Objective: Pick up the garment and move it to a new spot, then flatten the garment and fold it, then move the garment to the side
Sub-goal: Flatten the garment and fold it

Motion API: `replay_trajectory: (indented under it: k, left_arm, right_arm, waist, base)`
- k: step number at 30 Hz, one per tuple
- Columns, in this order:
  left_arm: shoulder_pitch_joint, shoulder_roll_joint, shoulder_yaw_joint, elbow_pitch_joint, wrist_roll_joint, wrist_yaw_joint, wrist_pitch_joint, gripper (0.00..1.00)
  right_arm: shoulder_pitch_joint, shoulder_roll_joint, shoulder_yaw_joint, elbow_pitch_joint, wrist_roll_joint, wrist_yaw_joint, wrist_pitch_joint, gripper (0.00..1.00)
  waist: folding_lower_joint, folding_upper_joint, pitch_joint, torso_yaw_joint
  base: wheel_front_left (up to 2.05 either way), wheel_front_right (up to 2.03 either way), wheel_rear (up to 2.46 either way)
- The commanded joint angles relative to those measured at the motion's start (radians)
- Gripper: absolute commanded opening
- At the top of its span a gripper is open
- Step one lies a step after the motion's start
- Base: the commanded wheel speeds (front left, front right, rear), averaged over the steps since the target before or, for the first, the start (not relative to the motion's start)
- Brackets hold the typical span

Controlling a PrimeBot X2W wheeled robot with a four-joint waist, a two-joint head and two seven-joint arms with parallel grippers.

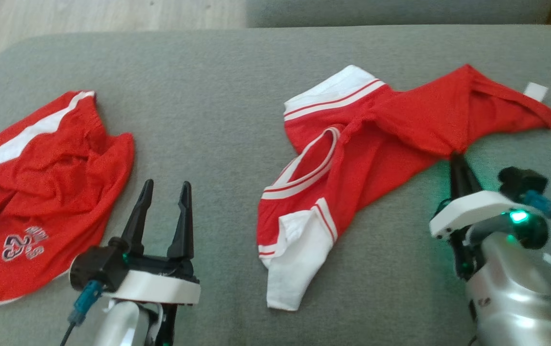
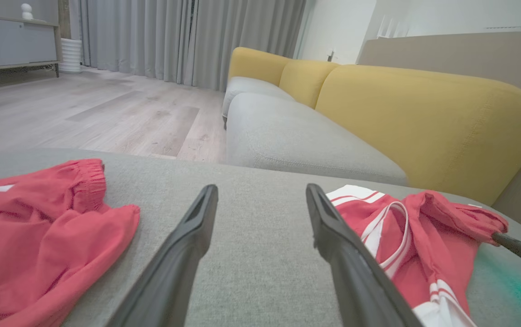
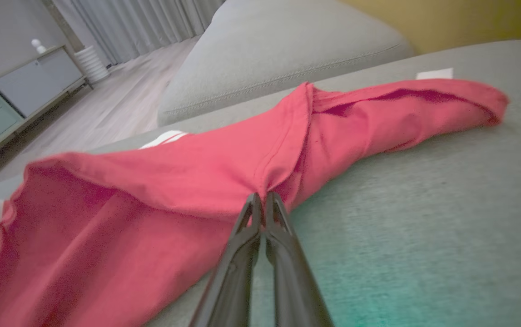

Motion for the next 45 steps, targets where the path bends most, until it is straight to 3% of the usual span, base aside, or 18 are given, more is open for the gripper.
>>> replay_trajectory:
  k: [1, 7, 11, 17, 18, 19, 27, 35, 40, 45]
  left_arm:
    - [-0.022, 0.001, 0.042, -0.027, 0.006, -0.007, -0.009, 1.0]
    - [-0.004, -0.004, 0.075, -0.039, 0.006, -0.01, -0.009, 1.0]
    - [0.021, -0.007, 0.091, -0.041, 0.003, -0.011, -0.009, 1.0]
    - [0.048, -0.011, 0.104, -0.044, 0.0, -0.013, -0.009, 1.0]
    - [0.05, -0.011, 0.106, -0.045, 0.0, -0.013, -0.009, 1.0]
    - [0.051, -0.011, 0.106, -0.047, -0.001, -0.013, -0.009, 1.0]
    - [0.05, -0.013, 0.101, -0.054, -0.016, -0.013, -0.009, 1.0]
    - [0.042, -0.013, 0.094, -0.061, -0.022, -0.014, -0.009, 1.0]
    - [0.037, -0.013, 0.087, -0.072, -0.027, -0.014, -0.009, 1.0]
    - [0.033, -0.013, 0.074, -0.075, -0.03, -0.014, -0.009, 1.0]
  right_arm:
    - [-0.017, -0.002, 0.002, -0.045, -0.013, -0.001, -0.013, 0.0]
    - [0.075, -0.004, -0.199, -0.164, -0.154, -0.001, -0.008, 0.0]
    - [0.154, -0.004, -0.325, -0.278, -0.246, -0.001, 0.079, 0.0]
    - [0.263, -0.002, -0.327, -0.454, -0.227, -0.001, 0.234, 0.0]
    - [0.278, -0.002, -0.323, -0.477, -0.222, -0.001, 0.251, 0.2]
    - [0.292, -0.002, -0.322, -0.499, -0.223, -0.001, 0.266, 1.0]
    - [0.334, -0.002, -0.307, -0.667, -0.23, -0.001, 0.26, 1.0]
    - [0.323, -0.002, -0.122, -0.82, -0.169, -0.001, 0.145, 1.0]
    - [0.346, -0.002, -0.009, -0.808, -0.105, -0.001, 0.129, 1.0]
    - [0.352, -0.002, 0.025, -0.766, -0.069, -0.001, 0.124, 1.0]
  waist:
    - [-0.0001, 0.0, -0.013, -0.018]
    - [-0.0001, 0.0, -0.048, -0.09]
    - [-0.0001, 0.0, -0.091, -0.149]
    - [-0.0001, 0.0, -0.142, -0.209]
    - [-0.0001, 0.0, -0.147, -0.216]
    - [-0.0001, 0.0, -0.148, -0.221]
    - [-0.0001, 0.0, -0.147, -0.226]
    - [-0.0001, 0.0, -0.141, -0.194]
    - [-0.0001, 0.0, -0.131, -0.157]
    - [-0.0001, 0.0, -0.109, -0.114]
  base:
    - [0.0, 0.0, 0.0]
    - [0.0, 0.0, 0.0]
    - [0.0, 0.0, 0.0]
    - [0.0, 0.0, 0.0]
    - [0.0, 0.0, 0.0]
    - [0.0, 0.0, 0.0]
    - [0.0, 0.0, 0.0]
    - [0.0, 0.0, 0.0]
    - [0.0, 0.0, 0.0]
    - [0.0, 0.0, 0.0]
